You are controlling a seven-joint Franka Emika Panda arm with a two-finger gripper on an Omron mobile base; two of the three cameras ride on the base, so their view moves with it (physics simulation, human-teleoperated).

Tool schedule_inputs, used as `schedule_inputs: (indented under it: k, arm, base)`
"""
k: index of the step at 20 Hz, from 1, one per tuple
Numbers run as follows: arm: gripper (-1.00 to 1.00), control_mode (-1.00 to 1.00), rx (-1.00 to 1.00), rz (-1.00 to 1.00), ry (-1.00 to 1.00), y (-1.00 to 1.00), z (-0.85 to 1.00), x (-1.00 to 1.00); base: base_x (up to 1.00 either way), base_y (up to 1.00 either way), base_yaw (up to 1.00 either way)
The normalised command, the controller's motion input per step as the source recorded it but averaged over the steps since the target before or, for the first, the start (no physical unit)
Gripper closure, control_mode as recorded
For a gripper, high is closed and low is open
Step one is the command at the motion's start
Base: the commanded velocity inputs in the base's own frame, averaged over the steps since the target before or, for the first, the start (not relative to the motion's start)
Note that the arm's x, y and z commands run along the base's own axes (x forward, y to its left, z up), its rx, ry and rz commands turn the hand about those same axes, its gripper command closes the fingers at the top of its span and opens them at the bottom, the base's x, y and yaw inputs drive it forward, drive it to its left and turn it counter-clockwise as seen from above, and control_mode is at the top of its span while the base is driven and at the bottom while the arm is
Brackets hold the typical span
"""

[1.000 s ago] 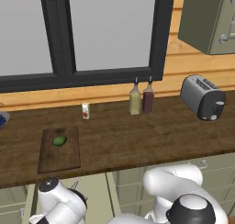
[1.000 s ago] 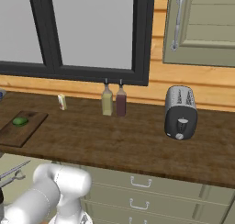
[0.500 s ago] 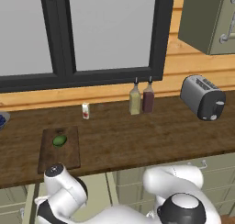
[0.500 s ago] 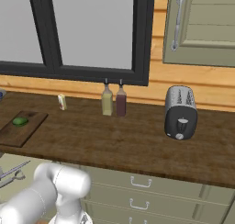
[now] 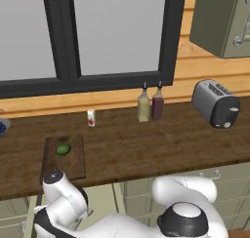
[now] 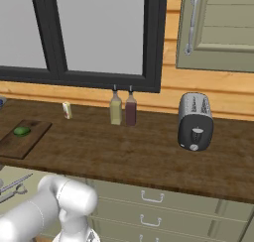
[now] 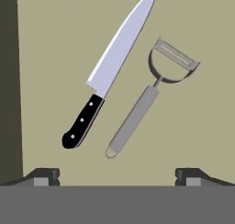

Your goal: Place the appropriate cutting tool for cutting the avocado skin on the cutting board.

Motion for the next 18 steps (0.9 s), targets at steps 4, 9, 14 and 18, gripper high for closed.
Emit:
schedule_inputs:
  k: [4, 9, 14, 18]
  arm:
    - [-1.00, -1.00, 0.00, 0.00, 0.00, 0.00, -0.24, 0.00]
    - [-1.00, -1.00, 0.00, 0.00, 0.00, 0.00, -0.41, 0.00]
    - [-1.00, -1.00, 0.00, 0.00, 0.00, 0.00, -0.24, 0.05]
    - [-1.00, -1.00, 0.00, 0.00, 0.00, 0.04, -0.20, 0.06]
  base:
    - [0.00, 0.00, 0.00]
    - [0.00, 0.00, 0.00]
    - [0.00, 0.00, 0.00]
    - [0.00, 0.00, 0.00]
